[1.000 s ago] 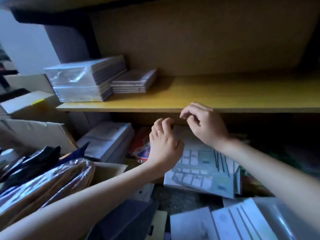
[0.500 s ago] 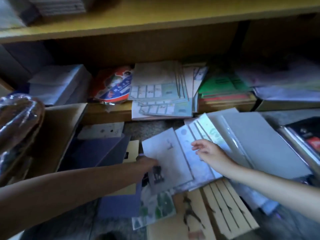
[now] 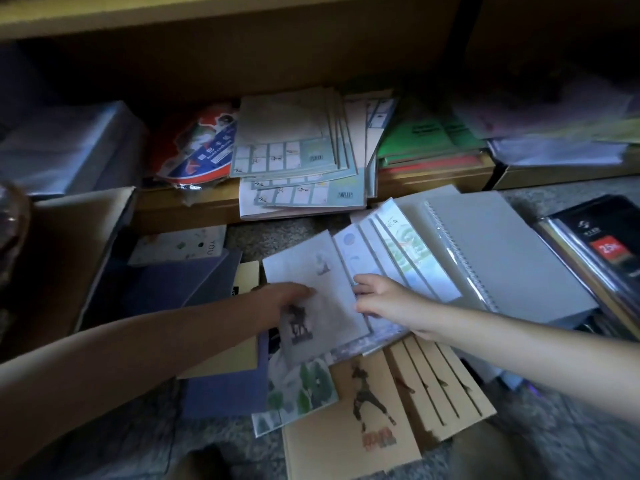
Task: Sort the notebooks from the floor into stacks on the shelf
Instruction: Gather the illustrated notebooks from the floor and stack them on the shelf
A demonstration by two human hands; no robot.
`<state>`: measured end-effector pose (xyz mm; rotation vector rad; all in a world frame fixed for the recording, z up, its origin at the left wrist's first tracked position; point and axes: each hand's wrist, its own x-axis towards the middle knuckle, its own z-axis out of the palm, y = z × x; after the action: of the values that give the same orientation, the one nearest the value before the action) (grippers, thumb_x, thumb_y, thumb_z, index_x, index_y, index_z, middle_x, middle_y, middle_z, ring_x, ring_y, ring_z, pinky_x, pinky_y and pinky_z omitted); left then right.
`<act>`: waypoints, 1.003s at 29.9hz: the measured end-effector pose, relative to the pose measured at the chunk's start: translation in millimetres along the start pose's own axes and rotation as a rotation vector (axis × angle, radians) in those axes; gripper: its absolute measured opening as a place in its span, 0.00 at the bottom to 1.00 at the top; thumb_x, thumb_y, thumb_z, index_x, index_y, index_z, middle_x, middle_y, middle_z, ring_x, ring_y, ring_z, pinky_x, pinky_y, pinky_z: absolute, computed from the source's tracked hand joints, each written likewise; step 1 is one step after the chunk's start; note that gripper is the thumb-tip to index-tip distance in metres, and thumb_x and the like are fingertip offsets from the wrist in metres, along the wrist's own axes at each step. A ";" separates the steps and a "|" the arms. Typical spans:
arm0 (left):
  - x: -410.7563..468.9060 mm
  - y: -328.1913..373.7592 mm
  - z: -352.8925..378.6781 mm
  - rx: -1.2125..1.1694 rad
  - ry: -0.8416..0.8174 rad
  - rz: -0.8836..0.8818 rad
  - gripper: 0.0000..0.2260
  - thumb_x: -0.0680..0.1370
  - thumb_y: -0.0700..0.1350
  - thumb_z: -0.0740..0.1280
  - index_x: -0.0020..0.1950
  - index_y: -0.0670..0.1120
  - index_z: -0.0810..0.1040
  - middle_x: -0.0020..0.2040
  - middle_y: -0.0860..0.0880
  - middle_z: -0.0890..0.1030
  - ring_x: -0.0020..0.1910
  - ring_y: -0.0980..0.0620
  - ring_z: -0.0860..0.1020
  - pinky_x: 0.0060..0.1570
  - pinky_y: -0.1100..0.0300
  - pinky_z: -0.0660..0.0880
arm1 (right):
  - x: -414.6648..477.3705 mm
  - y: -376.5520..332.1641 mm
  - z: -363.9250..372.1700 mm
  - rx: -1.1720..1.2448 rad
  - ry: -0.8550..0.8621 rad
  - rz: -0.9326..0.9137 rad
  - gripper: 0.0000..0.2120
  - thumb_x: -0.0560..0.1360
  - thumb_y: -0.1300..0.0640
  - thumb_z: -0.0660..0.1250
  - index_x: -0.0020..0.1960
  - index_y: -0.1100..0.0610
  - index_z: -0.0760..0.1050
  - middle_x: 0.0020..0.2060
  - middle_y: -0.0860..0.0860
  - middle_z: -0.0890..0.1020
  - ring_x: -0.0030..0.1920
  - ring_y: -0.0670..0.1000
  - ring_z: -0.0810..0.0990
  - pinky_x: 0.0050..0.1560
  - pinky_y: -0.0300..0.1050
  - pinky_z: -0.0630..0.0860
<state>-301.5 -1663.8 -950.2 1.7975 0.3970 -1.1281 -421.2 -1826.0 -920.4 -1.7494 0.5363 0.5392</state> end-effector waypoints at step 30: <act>-15.3 -17.4 48.6 -0.017 -0.005 0.144 0.16 0.72 0.38 0.73 0.51 0.43 0.68 0.47 0.45 0.76 0.50 0.45 0.77 0.53 0.50 0.77 | 8.2 8.1 -14.9 -0.185 0.308 0.050 0.24 0.56 0.55 0.60 0.51 0.60 0.70 0.48 0.61 0.76 0.45 0.56 0.79 0.36 0.47 0.73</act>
<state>-346.6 -1692.9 -953.3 1.7787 0.2682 -1.0256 -418.5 -1843.0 -928.3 -2.0154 0.7672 0.3637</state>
